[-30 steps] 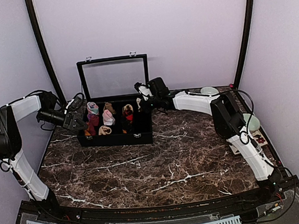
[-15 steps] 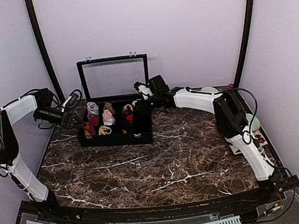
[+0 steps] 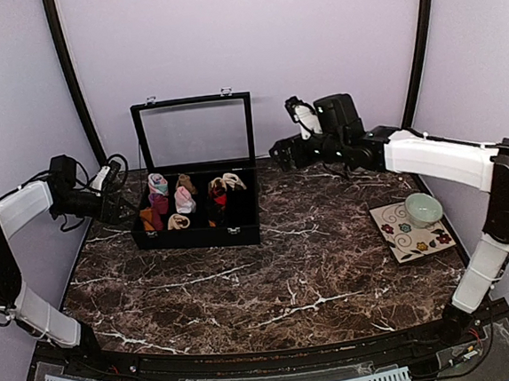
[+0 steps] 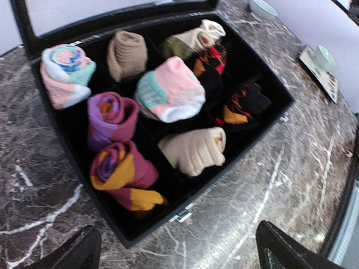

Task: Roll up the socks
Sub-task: Reset both arms

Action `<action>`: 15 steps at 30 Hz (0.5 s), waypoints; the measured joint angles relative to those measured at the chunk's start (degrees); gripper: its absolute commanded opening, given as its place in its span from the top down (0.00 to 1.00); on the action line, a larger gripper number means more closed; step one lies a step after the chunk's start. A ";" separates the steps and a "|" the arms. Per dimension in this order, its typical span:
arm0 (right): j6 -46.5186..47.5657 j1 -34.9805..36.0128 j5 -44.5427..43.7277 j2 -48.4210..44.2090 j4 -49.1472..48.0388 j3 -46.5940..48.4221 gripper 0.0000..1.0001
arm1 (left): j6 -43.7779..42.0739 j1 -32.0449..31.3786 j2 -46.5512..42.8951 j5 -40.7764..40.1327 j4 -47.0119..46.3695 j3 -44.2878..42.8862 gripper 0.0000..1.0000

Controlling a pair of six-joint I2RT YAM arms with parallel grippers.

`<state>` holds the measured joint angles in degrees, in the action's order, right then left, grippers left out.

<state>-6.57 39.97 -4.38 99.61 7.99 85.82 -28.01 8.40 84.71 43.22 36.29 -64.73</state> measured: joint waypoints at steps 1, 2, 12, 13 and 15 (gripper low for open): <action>-0.92 -0.26 -1.95 -3.19 -0.59 -4.74 0.00 | 1.90 0.17 -1.46 -1.22 -3.34 2.12 0.01; -1.66 -0.57 -3.67 -5.75 -0.81 -8.50 0.00 | 4.72 0.42 -4.15 -2.99 -10.08 6.58 0.01; -6.62 -8.68 -35.91 -44.00 -16.37 -61.13 0.00 | 18.40 1.09 -13.14 -10.56 -59.10 41.40 0.01; -6.43 -9.53 -36.74 -44.78 -16.85 -62.25 0.00 | 19.02 1.07 -11.63 -10.86 -63.34 43.15 0.01; -4.42 -10.88 -41.51 -48.85 -24.85 -70.20 0.00 | 19.69 1.03 -7.52 -11.06 -69.88 44.26 0.01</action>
<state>-10.98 29.08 -45.89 50.76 -16.86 15.62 -8.32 9.43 77.19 32.16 -33.58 -20.47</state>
